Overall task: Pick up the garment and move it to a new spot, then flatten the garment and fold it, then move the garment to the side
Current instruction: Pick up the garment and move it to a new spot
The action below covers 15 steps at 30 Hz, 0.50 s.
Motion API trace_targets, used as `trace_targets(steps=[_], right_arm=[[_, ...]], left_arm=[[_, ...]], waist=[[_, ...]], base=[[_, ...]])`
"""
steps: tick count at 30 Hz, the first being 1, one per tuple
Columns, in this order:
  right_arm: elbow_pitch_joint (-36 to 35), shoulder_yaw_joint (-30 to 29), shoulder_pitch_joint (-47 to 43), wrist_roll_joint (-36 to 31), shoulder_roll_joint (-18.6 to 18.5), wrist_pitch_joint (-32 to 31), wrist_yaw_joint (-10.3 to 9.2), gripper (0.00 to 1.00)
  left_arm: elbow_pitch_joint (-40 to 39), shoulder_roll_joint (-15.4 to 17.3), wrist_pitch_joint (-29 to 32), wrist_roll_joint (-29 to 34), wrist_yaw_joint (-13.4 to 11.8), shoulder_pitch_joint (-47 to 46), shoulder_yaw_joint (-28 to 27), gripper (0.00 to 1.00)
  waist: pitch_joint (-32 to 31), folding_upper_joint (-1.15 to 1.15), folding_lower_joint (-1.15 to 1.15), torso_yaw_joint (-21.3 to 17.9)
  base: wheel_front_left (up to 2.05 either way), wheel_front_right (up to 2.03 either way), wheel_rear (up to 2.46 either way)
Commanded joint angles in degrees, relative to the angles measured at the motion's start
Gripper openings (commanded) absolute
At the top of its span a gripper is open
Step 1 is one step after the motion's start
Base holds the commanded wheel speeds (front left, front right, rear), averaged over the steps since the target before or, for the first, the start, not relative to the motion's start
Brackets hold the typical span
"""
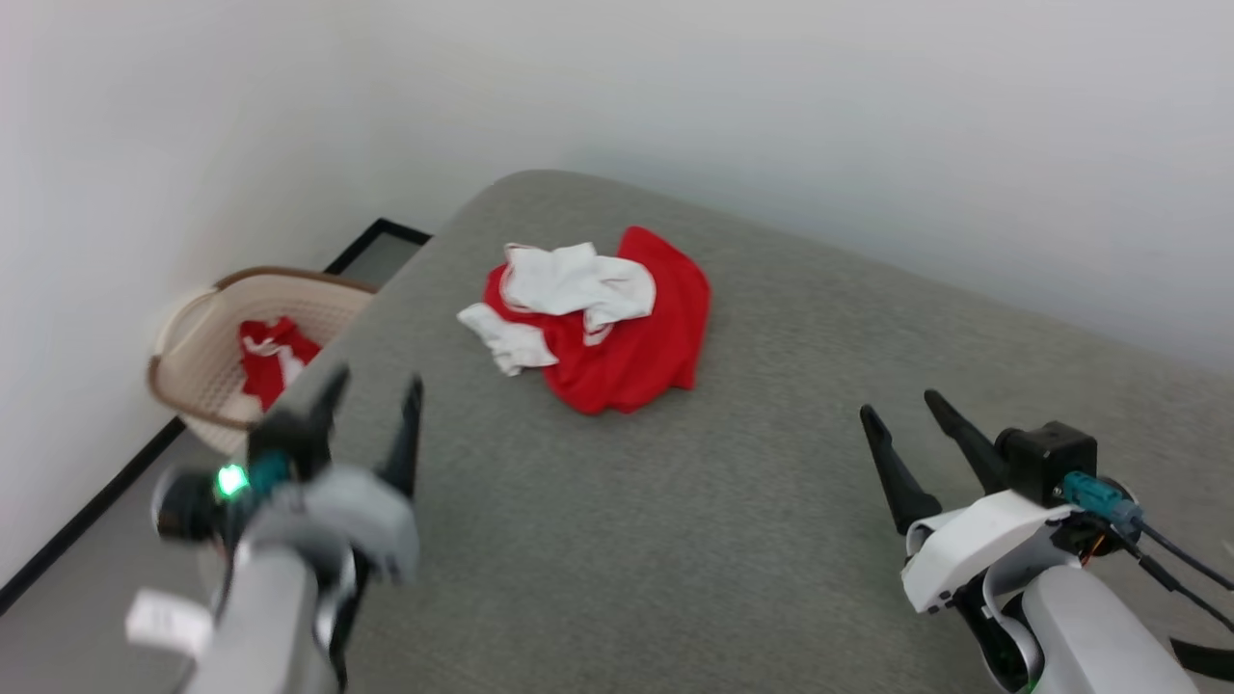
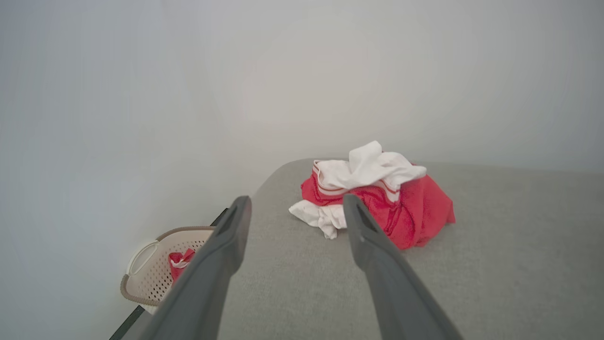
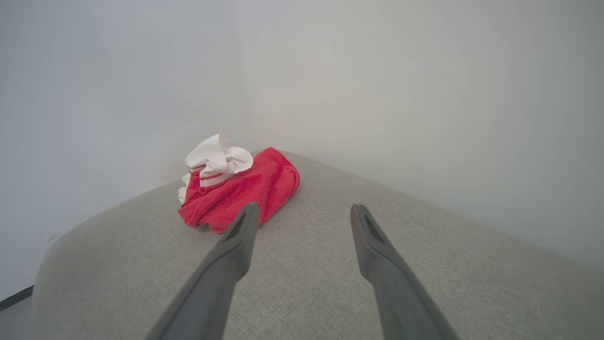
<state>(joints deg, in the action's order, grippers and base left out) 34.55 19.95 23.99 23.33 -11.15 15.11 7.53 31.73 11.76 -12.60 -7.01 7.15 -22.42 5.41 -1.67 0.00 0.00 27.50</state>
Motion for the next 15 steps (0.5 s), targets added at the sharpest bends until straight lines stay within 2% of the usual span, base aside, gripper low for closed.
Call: trace_targets(steps=[1,3,7,8,15], right_arm=[[-0.3,-0.1,0.6,-0.7,-0.6,0.0,-0.08,1.00],[-0.9,-0.2,1.5,-0.9,-0.8,0.0,-0.08,1.00],[-1.6,-0.8,2.7,-1.0,-1.2,0.0,-0.08,1.00],[-1.6,-0.8,2.7,-1.0,-1.2,0.0,-0.08,1.00],[-2.7,-1.3,4.7,-1.2,-0.9,0.0,-0.08,1.00]], left_arm=[[2.5,0.4,0.9,-2.5,0.4,-4.4,1.4,1.00],[6.2,1.7,3.4,-6.3,0.3,-8.8,4.2,1.00],[12.4,4.5,11.7,-18.8,0.3,-17.3,7.1,1.00],[12.4,4.5,11.7,-18.8,0.3,-17.3,7.1,1.00],[17.2,10.8,28.1,-34.4,0.3,-25.1,11.5,1.00]], waist=[[4.7,0.00,0.00,-8.0],[6.5,0.00,0.00,-10.9],[9.9,0.00,0.00,-15.8],[9.9,0.00,0.00,-15.8],[14.2,0.00,0.00,-22.7]], base=[[0.00,0.00,0.00],[0.00,0.00,0.00],[0.00,0.00,0.00],[0.00,0.00,0.00],[0.00,0.00,0.00]])
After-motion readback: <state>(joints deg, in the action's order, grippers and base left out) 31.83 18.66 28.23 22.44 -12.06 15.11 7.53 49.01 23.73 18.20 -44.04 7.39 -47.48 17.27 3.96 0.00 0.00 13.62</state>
